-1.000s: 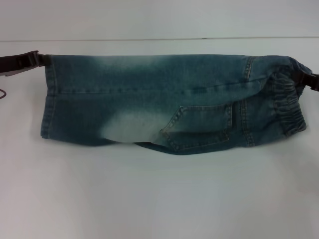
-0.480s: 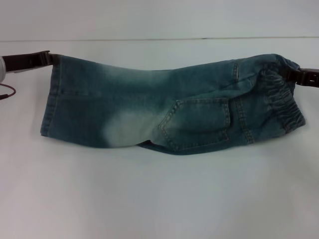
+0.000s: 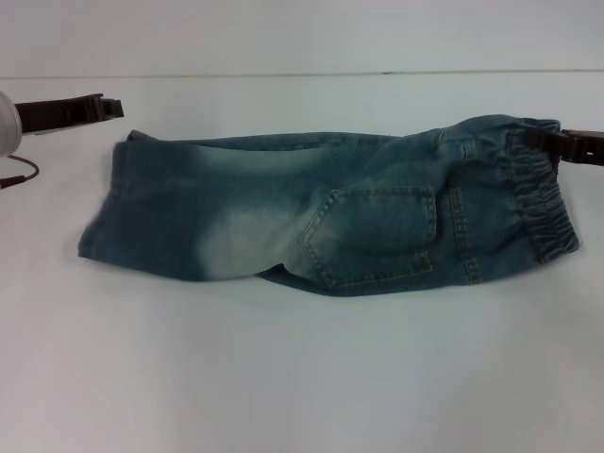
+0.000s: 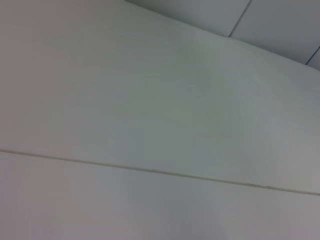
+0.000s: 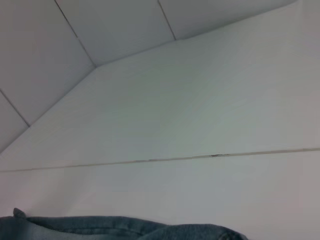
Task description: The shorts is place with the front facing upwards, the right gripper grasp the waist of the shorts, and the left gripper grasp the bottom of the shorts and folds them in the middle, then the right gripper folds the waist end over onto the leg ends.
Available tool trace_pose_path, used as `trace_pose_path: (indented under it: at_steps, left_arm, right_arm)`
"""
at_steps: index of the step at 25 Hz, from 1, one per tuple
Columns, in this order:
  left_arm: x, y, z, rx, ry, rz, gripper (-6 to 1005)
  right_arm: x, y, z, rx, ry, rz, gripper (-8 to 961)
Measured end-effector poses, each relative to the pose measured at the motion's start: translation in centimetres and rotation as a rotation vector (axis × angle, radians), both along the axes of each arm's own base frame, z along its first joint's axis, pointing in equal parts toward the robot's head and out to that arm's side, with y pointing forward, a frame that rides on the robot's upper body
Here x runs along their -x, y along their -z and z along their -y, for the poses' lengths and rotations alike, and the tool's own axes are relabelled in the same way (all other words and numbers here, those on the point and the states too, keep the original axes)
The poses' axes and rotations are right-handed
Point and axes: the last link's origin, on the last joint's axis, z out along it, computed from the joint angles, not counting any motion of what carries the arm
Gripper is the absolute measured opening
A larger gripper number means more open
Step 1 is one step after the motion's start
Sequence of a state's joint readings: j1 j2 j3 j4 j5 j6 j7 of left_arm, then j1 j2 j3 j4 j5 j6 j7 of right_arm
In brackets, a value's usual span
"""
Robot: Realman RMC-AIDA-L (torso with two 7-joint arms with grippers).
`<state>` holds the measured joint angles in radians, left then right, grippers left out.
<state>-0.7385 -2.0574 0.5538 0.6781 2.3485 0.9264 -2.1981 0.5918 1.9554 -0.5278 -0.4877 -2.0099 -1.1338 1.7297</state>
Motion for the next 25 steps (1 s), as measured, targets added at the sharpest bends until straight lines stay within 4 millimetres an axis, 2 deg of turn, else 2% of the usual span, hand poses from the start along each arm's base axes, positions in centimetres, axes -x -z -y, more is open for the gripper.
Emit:
trace_pose_path:
  at_steps: [2, 8, 14, 18, 21, 25]
  left_arm:
    - [0.1, 0.0, 0.0, -0.003, -0.004, 0.000, 52]
    - [0.8, 0.2, 0.5, -0.005, -0.025, 0.001, 263]
    - [1.0, 0.2, 1.5, -0.007, 0.006, 0.039, 509]
    - [0.3, 0.0, 2.7, -0.007, 0.110, 0.103, 699]
    - [-0.3, 0.2, 3.9, 0.022, 0.213, 0.136, 771]
    - [-1.2, 1.1, 5.8, 0.102, 0.360, 0.152, 868]
  right_arm:
    - [-0.2, -0.1, 0.1, 0.001, 0.017, -0.009, 167]
    - [-1.0, -0.5, 0.5, -0.004, 0.058, -0.024, 254]
    - [-2.2, -1.9, 0.8, -0.028, 0.121, -0.038, 545]
    - [-2.5, -3.0, 1.0, -0.028, 0.146, -0.054, 745]
    - [-2.3, -4.2, 1.1, -0.011, 0.142, -0.076, 929]
    - [-1.3, -6.6, 1.3, 0.051, 0.129, -0.109, 924]
